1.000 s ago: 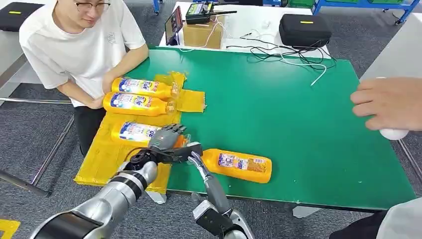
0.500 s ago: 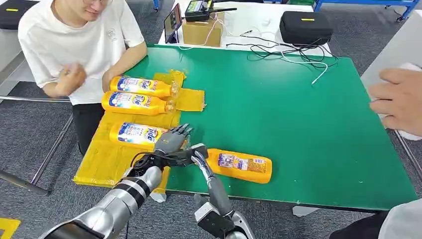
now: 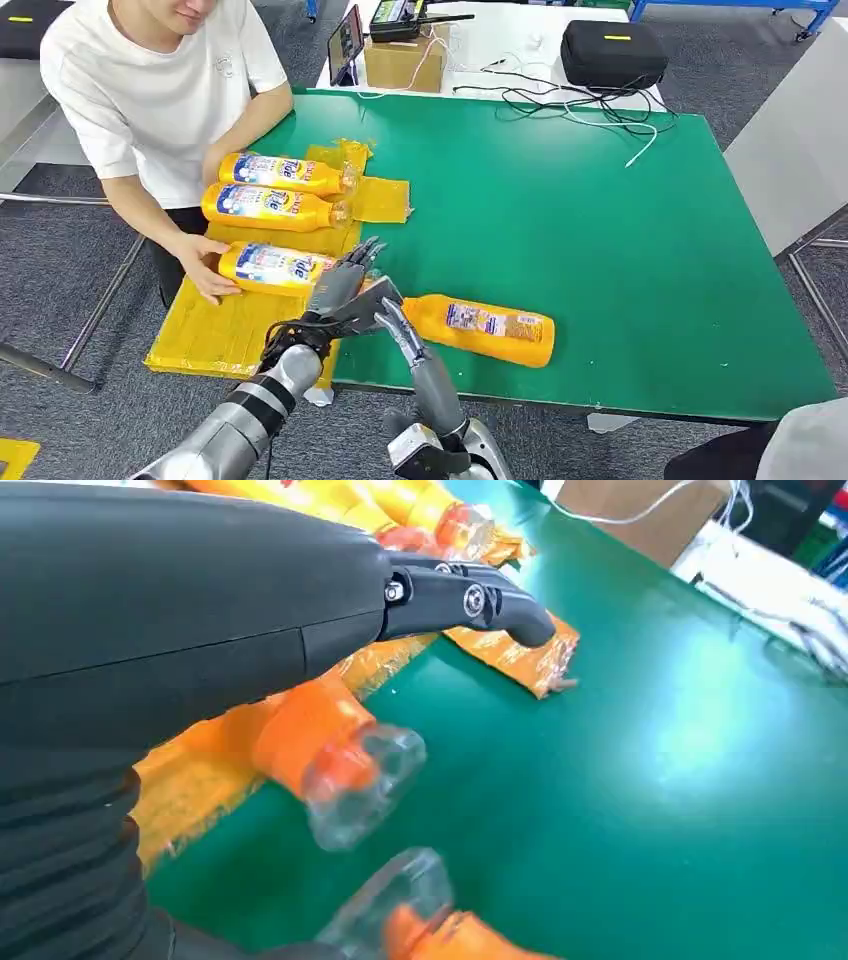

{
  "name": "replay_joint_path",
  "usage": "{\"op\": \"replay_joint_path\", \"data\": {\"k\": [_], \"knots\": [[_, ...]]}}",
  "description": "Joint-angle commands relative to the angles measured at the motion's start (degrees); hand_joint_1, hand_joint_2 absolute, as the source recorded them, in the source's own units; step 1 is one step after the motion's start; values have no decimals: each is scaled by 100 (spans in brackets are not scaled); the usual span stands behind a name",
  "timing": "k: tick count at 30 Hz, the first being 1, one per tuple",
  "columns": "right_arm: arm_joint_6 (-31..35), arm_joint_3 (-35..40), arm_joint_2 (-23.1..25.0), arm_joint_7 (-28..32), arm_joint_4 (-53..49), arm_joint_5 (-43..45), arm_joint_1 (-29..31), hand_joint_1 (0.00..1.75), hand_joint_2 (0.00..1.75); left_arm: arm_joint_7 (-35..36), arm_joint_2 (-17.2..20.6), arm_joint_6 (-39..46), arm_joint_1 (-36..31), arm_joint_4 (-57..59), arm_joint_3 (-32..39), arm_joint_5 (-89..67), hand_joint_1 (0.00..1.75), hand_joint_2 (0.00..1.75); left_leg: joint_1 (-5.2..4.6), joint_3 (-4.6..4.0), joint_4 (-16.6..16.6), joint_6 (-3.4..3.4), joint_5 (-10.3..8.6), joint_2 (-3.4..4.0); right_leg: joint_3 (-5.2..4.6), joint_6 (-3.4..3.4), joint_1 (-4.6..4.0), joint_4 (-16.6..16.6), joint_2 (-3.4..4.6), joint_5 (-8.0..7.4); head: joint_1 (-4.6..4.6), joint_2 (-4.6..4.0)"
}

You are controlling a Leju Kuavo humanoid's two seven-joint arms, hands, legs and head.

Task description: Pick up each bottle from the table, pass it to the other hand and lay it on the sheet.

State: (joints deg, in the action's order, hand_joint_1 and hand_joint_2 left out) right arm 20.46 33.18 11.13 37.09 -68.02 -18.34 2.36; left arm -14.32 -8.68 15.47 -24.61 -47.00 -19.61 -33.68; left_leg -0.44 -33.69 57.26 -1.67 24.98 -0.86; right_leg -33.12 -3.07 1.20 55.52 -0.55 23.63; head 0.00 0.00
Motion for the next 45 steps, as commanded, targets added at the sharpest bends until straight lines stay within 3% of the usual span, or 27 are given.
{"op": "replay_joint_path", "data": {"k": [1,4,6,8,13,14,16,21,23,24,25,26,32,34,37,41,45], "knots": [[134,-4,-105,-168,262,44,-35,0,0,-817,155,1179,605,-1755,-345,109,0,175,13,10,6,13,9,4,12,15,-13,0,2,6,2,0],[569,-10,-224,48,165,104,-69,0,0,-1237,244,1055,1416,-3373,-360,1334,0,175,8,5,0,8,9,23,5,11,-9,-4,19,3,2,0],[565,11,-258,48,102,115,-80,0,0,-1200,309,1056,1536,-3609,-406,1353,0,175,12,7,4,14,18,49,-2,23,-13,-3,43,-1,-2,0],[565,11,-258,48,102,115,-80,0,0,-1200,309,1056,1536,-3609,-406,1353,0,175,10,1,9,14,17,14,3,21,-11,2,13,8,-11,2],[564,14,-251,35,80,124,-82,0,0,-1197,326,1049,1478,-3512,-410,1361,0,175,3,-9,-4,15,14,38,-14,19,-4,-4,32,-6,-18,2],[724,-31,-220,94,36,99,-105,0,0,-1648,229,1286,1599,-3684,-271,1693,0,175,11,0,0,21,18,35,-1,26,-12,-6,28,-1,-13,0],[867,6,-243,78,-179,14,-204,0,0,-1809,261,1578,1940,-4250,-156,1950,0,175,3,-8,-2,16,15,38,-16,20,-4,-2,39,-5,-15,2],[1160,-105,-408,-51,-544,-77,-325,0,0,-1901,320,1221,2668,-5008,-198,2856,0,175,8,0,0,18,25,54,-10,23,-9,-1,45,1,-15,2],[1260,-111,-524,-193,-524,-392,-301,0,0,-1983,305,1208,2832,-5090,-198,2927,0,175,8,11,-3,19,28,56,1,23,-9,-6,49,2,-15,0],[1551,-65,-763,-563,-346,-1338,-191,0,0,-1979,313,1086,2919,-5136,-177,3081,0,175,6,2,-4,16,22,50,-6,20,-7,-7,44,-2,-15,2],[1613,-169,-840,-695,-316,-1540,-149,0,175,-2046,309,1137,2940,-5118,-132,2982,0,175,9,8,-2,19,26,53,-1,23,-10,-7,46,1,-15,0],[1730,-354,-958,-824,-167,-1930,-27,0,175,-2079,258,1238,2940,-5044,-31,2905,0,175,6,4,-7,16,21,47,-3,20,-6,-11,41,-3,-15,0],[1716,-618,-950,-868,-76,-2251,35,0,175,-2078,206,1225,2900,-4961,46,2858,0,175,3,-4,-3,17,17,40,-9,23,-4,-6,38,-5,-15,0],[1939,-965,-1183,-1718,190,-3641,285,0,175,-1936,127,1139,2929,-4833,78,2915,0,175,8,1,-3,20,19,43,-3,27,-10,-9,40,-7,-15,0],[1952,-1460,-1457,-2273,761,-4510,662,0,175,-1696,-29,1030,2973,-4542,116,3022,0,175,6,13,-8,20,18,46,8,26,-9,-15,42,-9,-20,2],[1840,-1807,-1552,-2903,1298,-5201,943,0,175,-1639,-95,1193,3093,-4338,27,2886,0,175,4,18,-8,15,18,40,15,20,-7,-18,37,-9,-15,0],[1575,-1881,-1510,-3799,1194,-5998,992,0,175,-1521,-134,1455,3194,-4479,116,2614,0,175,3,13,-3,18,22,49,9,20,-5,-13,44,-7,-15,0]]}}
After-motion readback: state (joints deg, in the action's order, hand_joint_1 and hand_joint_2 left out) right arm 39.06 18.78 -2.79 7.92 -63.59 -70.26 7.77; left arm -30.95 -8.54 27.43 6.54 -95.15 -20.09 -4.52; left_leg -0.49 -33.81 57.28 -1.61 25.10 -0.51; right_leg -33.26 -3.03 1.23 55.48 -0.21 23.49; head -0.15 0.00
